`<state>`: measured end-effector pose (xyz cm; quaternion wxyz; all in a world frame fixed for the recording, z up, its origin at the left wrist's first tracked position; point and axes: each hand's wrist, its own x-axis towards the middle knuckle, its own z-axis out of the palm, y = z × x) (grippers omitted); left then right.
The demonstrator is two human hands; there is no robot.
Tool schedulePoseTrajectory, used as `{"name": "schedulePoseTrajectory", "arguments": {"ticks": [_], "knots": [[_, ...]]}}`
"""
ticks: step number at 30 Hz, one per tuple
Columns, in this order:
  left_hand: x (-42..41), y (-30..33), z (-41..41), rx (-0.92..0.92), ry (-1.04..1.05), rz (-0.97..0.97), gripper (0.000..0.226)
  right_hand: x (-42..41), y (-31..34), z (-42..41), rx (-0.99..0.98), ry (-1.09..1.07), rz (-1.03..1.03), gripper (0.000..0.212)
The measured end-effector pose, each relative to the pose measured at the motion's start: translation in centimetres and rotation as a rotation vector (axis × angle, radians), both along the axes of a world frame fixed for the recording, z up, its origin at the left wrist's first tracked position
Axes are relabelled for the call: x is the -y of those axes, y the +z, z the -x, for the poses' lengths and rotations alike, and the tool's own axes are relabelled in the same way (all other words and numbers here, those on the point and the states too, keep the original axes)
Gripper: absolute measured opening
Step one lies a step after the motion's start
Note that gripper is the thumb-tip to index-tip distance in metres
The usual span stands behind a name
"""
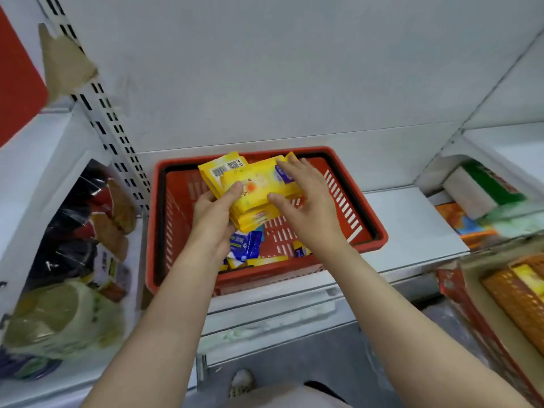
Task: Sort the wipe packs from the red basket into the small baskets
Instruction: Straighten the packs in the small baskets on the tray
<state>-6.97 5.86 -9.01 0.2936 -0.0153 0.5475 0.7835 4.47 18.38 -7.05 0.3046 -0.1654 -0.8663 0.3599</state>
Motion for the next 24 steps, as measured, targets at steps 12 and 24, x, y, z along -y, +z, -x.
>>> {"name": "schedulePoseTrajectory", "arguments": {"ticks": [12, 24], "knots": [[-10.5, 0.5, -23.7, -0.057, -0.275, -0.132, 0.047, -7.0, 1.0, -23.6, -0.223, -0.408, 1.158, 0.038], [-23.6, -2.5, -50.5, -0.132, -0.5, -0.029, 0.013, -16.6, -0.9, -55.3, -0.325, -0.833, 1.043, 0.03]]}}
